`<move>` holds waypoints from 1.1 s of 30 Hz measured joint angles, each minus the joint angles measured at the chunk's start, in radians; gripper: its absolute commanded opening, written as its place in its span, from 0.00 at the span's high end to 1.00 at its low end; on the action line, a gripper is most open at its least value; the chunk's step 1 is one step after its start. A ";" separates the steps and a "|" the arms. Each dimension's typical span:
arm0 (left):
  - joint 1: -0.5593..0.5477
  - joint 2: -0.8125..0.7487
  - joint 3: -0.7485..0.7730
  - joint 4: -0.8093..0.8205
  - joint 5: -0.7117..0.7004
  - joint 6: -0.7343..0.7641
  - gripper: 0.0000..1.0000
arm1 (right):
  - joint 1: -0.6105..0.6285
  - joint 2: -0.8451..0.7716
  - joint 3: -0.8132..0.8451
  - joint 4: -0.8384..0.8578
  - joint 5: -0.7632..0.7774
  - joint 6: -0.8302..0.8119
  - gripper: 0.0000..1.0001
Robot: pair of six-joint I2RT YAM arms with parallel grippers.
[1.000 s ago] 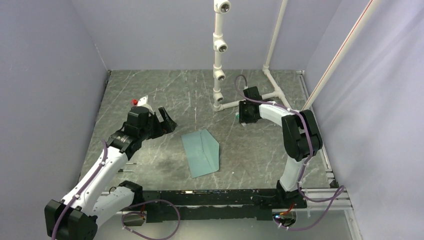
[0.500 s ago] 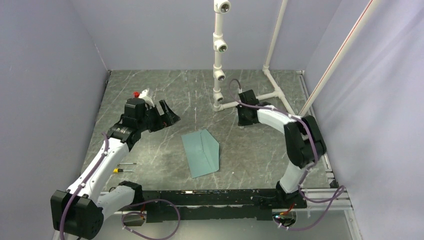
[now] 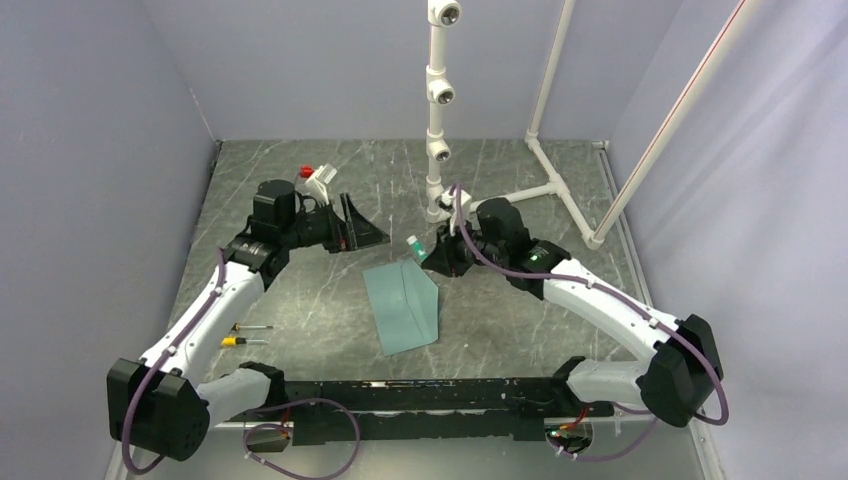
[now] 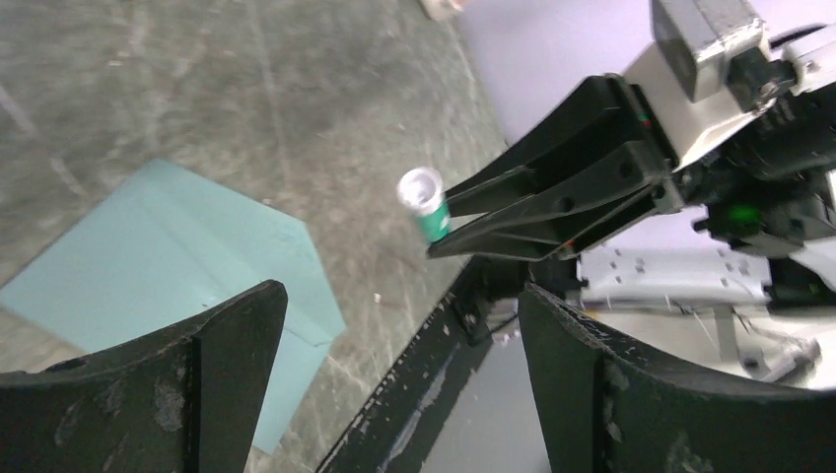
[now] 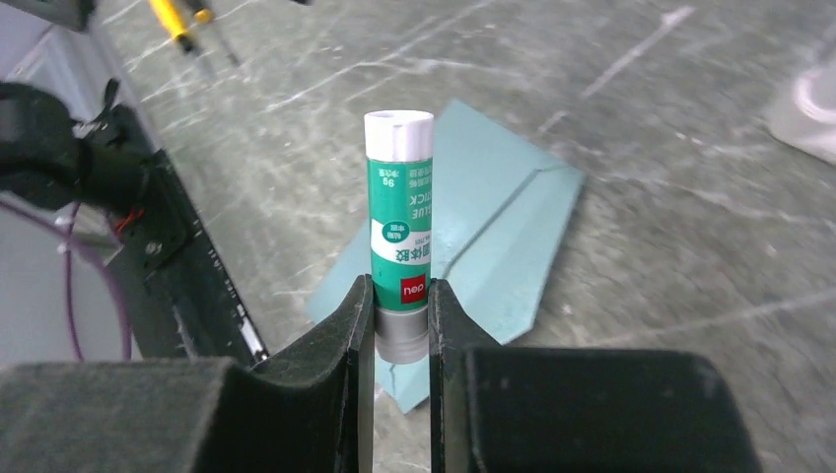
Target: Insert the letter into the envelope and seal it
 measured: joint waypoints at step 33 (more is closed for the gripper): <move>-0.024 0.124 0.121 -0.224 0.295 0.159 0.61 | 0.224 0.174 0.317 -0.211 -0.015 -0.359 1.00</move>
